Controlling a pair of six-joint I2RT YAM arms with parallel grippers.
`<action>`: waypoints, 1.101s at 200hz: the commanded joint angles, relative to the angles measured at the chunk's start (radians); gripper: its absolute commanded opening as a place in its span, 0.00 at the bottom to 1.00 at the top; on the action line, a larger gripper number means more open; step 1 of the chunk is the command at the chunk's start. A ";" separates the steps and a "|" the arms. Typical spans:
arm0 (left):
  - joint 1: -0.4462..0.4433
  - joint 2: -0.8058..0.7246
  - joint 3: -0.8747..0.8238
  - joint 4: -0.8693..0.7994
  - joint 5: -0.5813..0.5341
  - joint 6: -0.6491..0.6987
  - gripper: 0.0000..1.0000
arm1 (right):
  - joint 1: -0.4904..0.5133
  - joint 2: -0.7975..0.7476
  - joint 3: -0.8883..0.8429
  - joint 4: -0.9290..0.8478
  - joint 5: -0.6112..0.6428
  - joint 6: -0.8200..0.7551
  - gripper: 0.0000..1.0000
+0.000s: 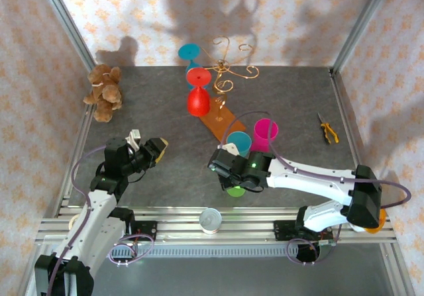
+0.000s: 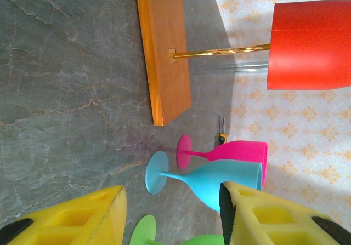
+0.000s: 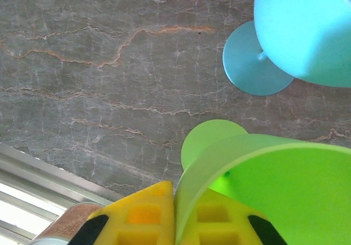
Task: Take the wine glass off the wine glass rack
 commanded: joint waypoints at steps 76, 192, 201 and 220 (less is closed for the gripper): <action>0.004 -0.001 0.013 0.040 -0.012 0.023 0.47 | -0.008 0.018 0.071 -0.041 0.071 -0.016 0.26; 0.005 0.003 0.132 -0.021 -0.011 0.056 0.47 | -0.023 -0.077 0.276 -0.124 0.155 -0.086 0.35; 0.005 0.004 0.155 -0.030 -0.012 0.056 0.47 | -0.038 -0.087 0.292 -0.120 0.138 -0.096 0.35; 0.004 0.024 0.213 -0.055 -0.013 0.063 0.47 | -0.086 -0.112 0.320 -0.106 0.086 -0.115 0.35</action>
